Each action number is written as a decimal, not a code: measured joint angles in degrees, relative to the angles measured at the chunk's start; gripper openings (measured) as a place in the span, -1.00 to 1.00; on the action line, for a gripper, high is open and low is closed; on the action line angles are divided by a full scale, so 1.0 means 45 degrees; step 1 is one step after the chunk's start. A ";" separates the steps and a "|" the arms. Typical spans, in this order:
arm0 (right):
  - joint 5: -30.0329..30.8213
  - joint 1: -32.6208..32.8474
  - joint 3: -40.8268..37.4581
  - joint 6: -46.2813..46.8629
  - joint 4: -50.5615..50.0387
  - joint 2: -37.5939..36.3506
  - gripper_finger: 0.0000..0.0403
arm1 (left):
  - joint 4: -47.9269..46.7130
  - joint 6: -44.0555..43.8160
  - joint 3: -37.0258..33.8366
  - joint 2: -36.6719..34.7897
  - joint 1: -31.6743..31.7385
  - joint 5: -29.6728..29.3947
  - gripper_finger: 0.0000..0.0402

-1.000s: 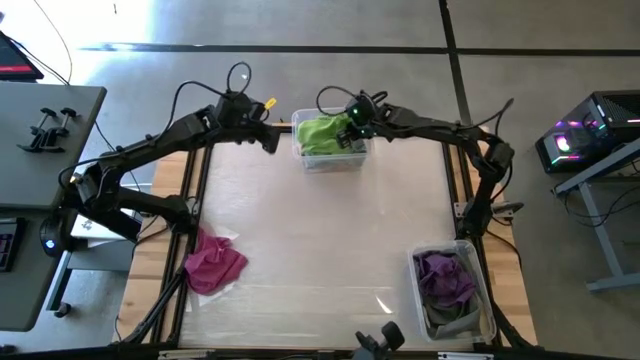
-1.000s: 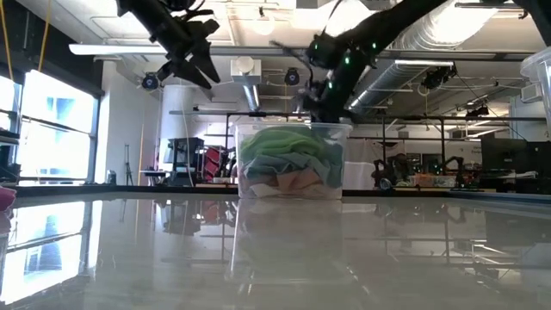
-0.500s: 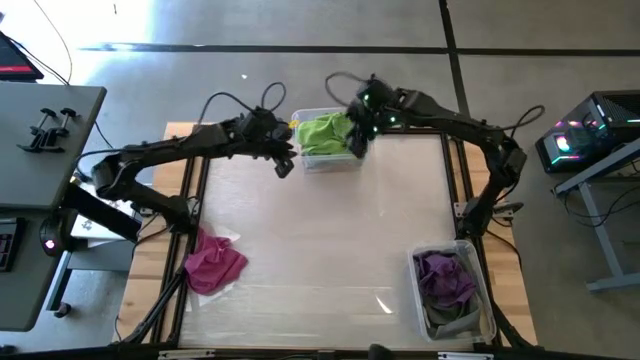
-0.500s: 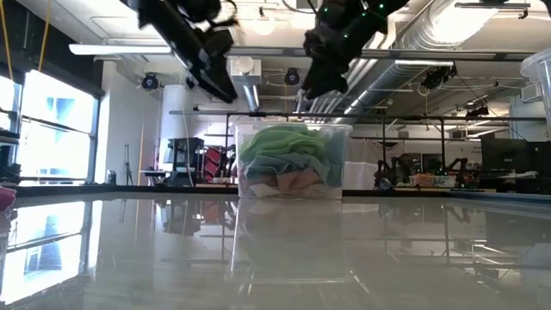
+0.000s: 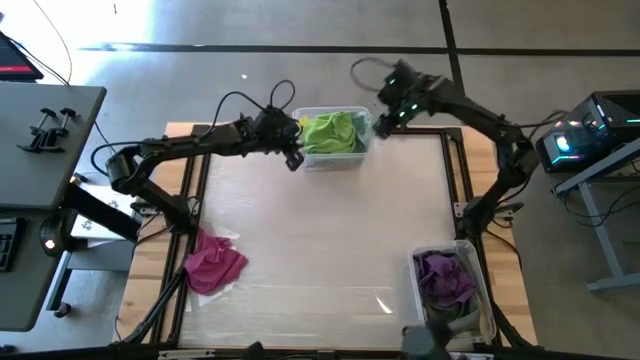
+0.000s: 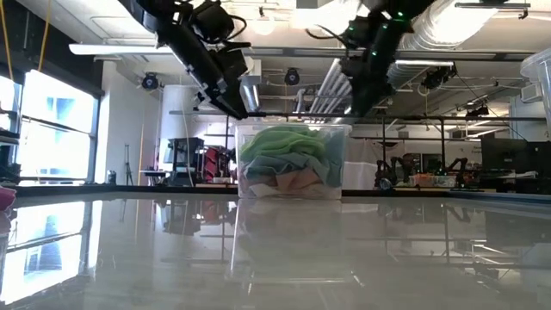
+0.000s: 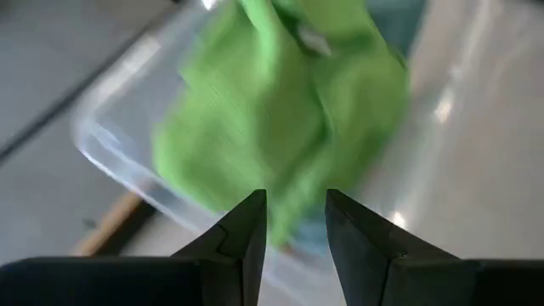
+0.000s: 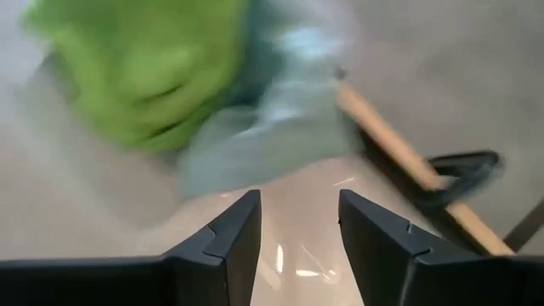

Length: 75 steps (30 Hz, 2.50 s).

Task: Sort towels by color in basket
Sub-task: Adjust the towels in the top transparent bin

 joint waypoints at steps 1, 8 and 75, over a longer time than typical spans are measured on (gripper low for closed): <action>-0.0158 -0.0341 0.0004 0.0261 0.0124 -0.0023 -0.25 | 0.0446 0.0044 0.0000 0.0051 0.0098 -0.0083 -0.46; -0.2383 -0.1463 -0.0492 0.2717 0.0417 0.0086 -0.25 | 0.1258 -0.0467 0.0086 -0.0176 0.0371 -0.0014 -0.46; -0.0977 0.2275 -0.3157 0.4372 0.8650 0.1470 -0.90 | 0.0469 -0.0051 0.0549 -0.2058 -0.0873 -0.0077 -0.46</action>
